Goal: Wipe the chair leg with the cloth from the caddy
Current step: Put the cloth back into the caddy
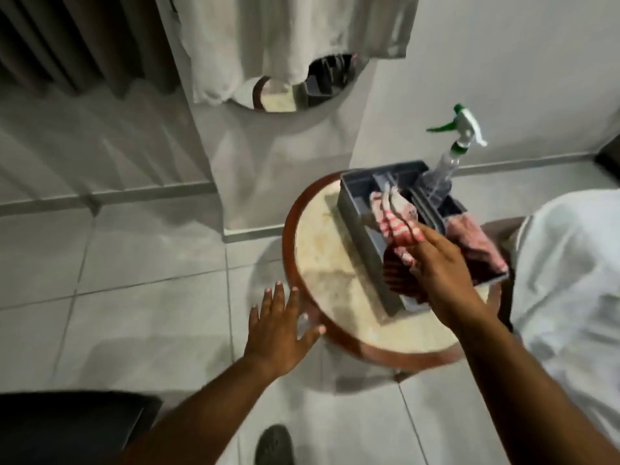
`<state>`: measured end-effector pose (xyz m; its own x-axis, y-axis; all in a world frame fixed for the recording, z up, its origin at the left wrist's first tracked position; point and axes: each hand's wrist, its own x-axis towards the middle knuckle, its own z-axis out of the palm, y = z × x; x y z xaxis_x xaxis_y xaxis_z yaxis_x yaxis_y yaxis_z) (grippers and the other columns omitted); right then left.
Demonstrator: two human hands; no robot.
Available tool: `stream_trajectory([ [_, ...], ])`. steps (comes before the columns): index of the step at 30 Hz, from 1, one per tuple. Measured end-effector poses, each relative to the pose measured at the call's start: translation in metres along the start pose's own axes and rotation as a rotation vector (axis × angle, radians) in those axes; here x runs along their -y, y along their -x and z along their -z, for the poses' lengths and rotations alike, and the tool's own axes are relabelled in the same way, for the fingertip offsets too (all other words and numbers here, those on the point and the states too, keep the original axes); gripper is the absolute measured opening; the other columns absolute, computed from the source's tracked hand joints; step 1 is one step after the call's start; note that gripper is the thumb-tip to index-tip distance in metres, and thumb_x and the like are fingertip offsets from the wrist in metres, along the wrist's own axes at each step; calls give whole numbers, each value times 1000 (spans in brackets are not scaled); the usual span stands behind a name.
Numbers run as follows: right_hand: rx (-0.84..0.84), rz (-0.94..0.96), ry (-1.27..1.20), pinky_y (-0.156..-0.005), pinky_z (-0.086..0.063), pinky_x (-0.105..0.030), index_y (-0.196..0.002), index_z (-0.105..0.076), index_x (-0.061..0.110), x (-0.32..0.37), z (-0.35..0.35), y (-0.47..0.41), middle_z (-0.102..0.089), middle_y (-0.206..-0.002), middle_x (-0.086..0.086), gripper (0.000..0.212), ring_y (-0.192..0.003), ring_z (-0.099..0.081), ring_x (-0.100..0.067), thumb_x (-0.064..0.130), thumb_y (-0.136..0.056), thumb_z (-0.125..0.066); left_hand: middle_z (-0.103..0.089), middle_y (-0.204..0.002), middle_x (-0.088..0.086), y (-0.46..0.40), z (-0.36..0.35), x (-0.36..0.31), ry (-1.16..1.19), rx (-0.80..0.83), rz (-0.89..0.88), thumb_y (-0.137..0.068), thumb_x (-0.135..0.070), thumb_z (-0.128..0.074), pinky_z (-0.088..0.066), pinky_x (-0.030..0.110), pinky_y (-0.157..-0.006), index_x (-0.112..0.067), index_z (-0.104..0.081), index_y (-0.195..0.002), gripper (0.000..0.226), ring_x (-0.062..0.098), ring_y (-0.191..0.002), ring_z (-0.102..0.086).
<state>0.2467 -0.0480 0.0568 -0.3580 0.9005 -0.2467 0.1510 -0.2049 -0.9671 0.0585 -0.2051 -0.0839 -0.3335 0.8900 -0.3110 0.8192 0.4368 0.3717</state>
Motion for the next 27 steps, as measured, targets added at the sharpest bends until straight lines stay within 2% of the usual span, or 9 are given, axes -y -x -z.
stream_trajectory([
  [1, 18, 44, 93, -66, -56, -28, -139, -63, 16, 2, 5, -23, -73, -96, 3, 35, -79, -65, -18, 19, -108, -47, 7, -167, 9, -23, 2, -5, 7, -10, -17, -82, -83, -25, -4, 54, -122, -26, 4, -154, 97, 30, -153, 8],
  [2, 21, 98, 261, -84, -58, -35, -145, -59, 12, 0, 9, -43, -73, -121, -5, 40, -103, -69, -23, 14, -108, -47, 8, -167, 8, -41, 1, -7, 1, -19, -28, -81, -84, -24, -4, 54, -122, -27, 5, -154, 96, 30, -153, 8],
  [4, 56, 226, 709, -123, -30, -36, -151, -52, 4, -5, 14, -91, -39, -166, -13, 49, -152, -37, -24, 8, -103, -49, 11, -166, 8, -83, -4, -11, -16, -33, -23, -80, -85, -17, -2, 54, -122, -28, 6, -153, 96, 30, -153, 10],
  [6, 154, 263, 955, -129, -13, -35, -156, -46, 6, -18, 16, -130, -16, -174, -12, 58, -161, -13, -23, 16, -98, -50, 14, -166, 9, -115, -14, -15, -33, -31, -25, -76, -86, -6, 0, 54, -121, -27, 6, -154, 99, 31, -153, 12],
  [10, 391, 113, 1125, -131, -8, -47, -165, -4, 23, -72, 9, -162, 22, -169, 2, 80, -160, 13, -23, 26, -102, -53, 9, -166, 11, -159, -37, -19, -112, -33, -82, -78, -84, -8, 2, 53, -122, -25, 2, -155, 97, 33, -153, 9],
  [13, 395, 128, 1163, -128, -1, -40, -152, 27, 28, -103, 3, -166, 42, -159, 6, 99, -156, 24, -21, 28, -100, -56, 8, -166, 12, -178, -57, -26, -137, -16, -70, -83, -82, -15, 4, 53, -121, -23, -1, -155, 94, 33, -153, 9],
  [19, 446, 248, 1432, -117, 27, -43, -146, 39, 27, -112, -5, -167, 50, -152, 0, 75, -140, 50, -29, 53, -95, -9, -30, -158, 20, -183, -78, -36, -174, -41, 0, -84, -78, -22, -10, 56, -118, -17, -32, -151, 91, 41, -146, -29],
  [24, 515, 202, 1474, -117, 30, -44, -151, 36, 24, -118, -8, -179, 61, -139, -1, 73, -129, 58, -30, 56, -99, -3, -36, -156, 21, -186, -76, -47, -147, 4, 27, -83, -79, -23, -28, 63, -114, -15, -38, -149, 93, 43, -144, -32],
  [27, 562, 166, 1365, -116, 32, -42, -158, 22, 29, -110, 1, -179, 60, -142, 2, 73, -134, 56, -26, 56, -104, -19, -35, -155, 23, -181, -69, -53, -158, 13, 55, -85, -79, -11, -33, 65, -111, -14, -30, -149, 93, 45, -142, -33],
])
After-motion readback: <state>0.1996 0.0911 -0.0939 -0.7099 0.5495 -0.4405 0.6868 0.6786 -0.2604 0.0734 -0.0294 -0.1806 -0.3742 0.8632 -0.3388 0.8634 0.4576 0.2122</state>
